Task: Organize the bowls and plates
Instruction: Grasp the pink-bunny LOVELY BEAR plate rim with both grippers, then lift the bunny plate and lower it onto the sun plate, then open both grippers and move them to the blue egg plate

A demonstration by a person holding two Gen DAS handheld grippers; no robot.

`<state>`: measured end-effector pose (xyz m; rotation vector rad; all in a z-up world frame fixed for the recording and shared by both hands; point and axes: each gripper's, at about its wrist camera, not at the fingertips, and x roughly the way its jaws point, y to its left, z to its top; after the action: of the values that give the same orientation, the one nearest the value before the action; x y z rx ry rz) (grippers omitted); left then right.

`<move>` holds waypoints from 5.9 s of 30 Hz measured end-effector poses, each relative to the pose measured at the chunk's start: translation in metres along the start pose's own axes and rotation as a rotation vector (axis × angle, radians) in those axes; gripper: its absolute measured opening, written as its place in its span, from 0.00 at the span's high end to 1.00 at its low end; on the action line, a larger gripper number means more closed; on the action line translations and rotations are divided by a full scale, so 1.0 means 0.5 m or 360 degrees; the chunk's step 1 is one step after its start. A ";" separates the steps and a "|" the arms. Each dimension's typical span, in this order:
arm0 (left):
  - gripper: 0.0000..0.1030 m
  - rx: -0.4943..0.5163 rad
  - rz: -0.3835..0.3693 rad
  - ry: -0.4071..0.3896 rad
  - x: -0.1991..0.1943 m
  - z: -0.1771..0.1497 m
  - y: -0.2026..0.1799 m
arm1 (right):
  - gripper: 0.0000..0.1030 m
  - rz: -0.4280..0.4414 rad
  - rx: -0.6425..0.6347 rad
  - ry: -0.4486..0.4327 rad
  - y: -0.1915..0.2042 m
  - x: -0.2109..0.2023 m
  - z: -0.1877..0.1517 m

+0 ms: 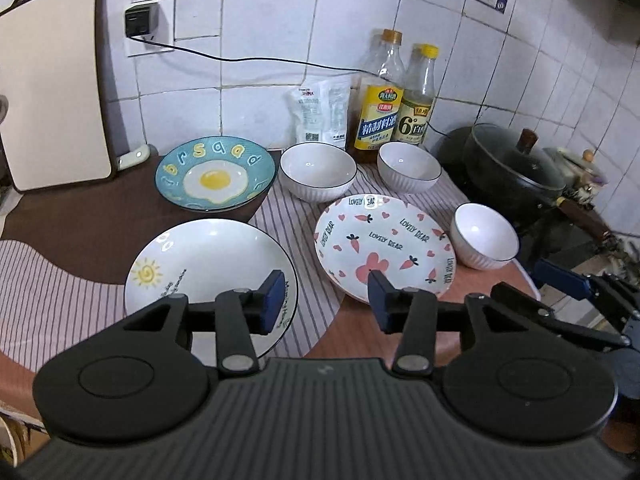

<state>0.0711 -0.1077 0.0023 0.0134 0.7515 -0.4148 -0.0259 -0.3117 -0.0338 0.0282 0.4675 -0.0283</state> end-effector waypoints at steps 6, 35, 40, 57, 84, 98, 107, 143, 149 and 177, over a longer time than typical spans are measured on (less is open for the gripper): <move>0.54 0.0001 0.0009 -0.0026 0.071 -0.018 -0.029 | 0.40 0.0010 0.0093 -0.0016 -0.037 0.046 -0.034; 0.52 -0.0293 0.0060 0.0263 0.347 -0.054 -0.037 | 0.40 0.0106 0.0584 0.0120 -0.159 0.297 -0.136; 0.69 -0.0307 0.0090 0.0285 0.364 -0.043 -0.043 | 0.40 0.0116 0.0619 0.0114 -0.159 0.314 -0.135; 0.80 -0.0465 0.0050 0.0301 0.382 -0.055 -0.035 | 0.75 0.0076 0.0603 0.0168 -0.172 0.351 -0.137; 0.79 -0.0345 -0.0071 0.0322 0.251 -0.040 -0.015 | 0.75 0.0112 0.0512 0.0211 -0.129 0.262 -0.078; 0.79 -0.0419 -0.0041 0.0210 0.108 -0.054 0.073 | 0.75 0.0217 0.0419 0.0134 -0.013 0.198 -0.021; 0.79 -0.0566 0.0017 0.0221 0.062 -0.093 0.170 | 0.74 0.0326 0.0360 0.0199 0.082 0.203 -0.022; 0.79 -0.0898 0.0045 0.0554 0.119 -0.150 0.314 | 0.74 0.0254 0.0140 0.0512 0.219 0.280 -0.041; 0.79 -0.0990 0.0033 0.0626 0.141 -0.145 0.341 | 0.74 0.0267 0.0114 0.0537 0.223 0.297 -0.037; 0.81 -0.1038 -0.0096 0.0798 0.160 -0.110 0.364 | 0.71 0.0148 -0.0300 0.0469 0.267 0.334 -0.039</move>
<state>0.1547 0.0393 -0.1158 -0.5349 1.3582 -0.2061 0.1191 -0.1812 -0.1237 -0.1328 0.7612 0.1131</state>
